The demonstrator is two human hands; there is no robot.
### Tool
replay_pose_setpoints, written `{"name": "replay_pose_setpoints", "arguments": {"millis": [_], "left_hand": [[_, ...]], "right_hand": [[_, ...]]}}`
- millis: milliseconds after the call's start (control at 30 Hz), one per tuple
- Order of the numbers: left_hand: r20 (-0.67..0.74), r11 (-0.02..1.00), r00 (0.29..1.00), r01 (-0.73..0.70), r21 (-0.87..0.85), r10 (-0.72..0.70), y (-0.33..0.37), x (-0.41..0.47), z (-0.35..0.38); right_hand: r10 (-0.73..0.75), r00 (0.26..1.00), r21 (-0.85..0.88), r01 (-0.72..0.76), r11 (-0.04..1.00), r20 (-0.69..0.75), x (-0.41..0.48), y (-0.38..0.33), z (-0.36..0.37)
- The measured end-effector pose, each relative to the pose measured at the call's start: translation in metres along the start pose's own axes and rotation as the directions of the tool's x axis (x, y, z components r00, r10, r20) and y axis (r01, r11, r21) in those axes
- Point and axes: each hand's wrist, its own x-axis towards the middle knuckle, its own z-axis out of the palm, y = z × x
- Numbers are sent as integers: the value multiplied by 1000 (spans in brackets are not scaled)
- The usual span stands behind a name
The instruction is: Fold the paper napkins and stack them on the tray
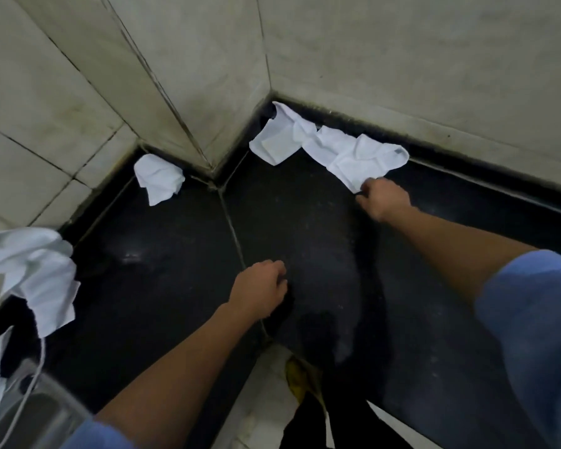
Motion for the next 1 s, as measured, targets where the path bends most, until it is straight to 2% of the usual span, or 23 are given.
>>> {"name": "replay_pose_setpoints", "arguments": {"millis": [100, 167, 267, 367, 467, 533, 600, 700, 833, 1000], "left_hand": [[19, 998, 998, 65, -8, -65, -22, -9, 3], [30, 996, 995, 93, -7, -93, -34, -12, 4], [24, 990, 990, 139, 0, -139, -43, -7, 6], [33, 991, 991, 132, 8, -132, -38, 4, 9], [41, 994, 993, 110, -15, -109, -25, 22, 10], [40, 994, 995, 97, -42, -95, -17, 34, 11], [51, 996, 996, 73, -50, -71, -10, 44, 13], [84, 999, 996, 27, -38, -23, -5, 53, 17], [119, 999, 992, -42, -27, 45, -1, 56, 28], [136, 989, 979, -145, -41, 150, 11, 53, 47]], "right_hand": [[88, 996, 110, -86, 990, -18, 37, -8, 19], [158, 987, 87, -157, 984, -11, 51, -7, 34], [183, 983, 38, -182, 983, -16, 58, 0, 44], [185, 981, 195, -171, 966, -58, 51, 12, 35], [155, 956, 405, -42, 913, -251, 25, 17, 22], [72, 937, 450, 95, 888, -341, -6, 15, 21], [9, 933, 472, 174, 864, -359, -45, 15, 26], [-40, 957, 417, 163, 894, -289, -109, 21, 50], [-24, 999, 288, 37, 957, -46, -189, 28, 89], [16, 975, 97, -39, 994, 223, -251, 32, 110]]}}
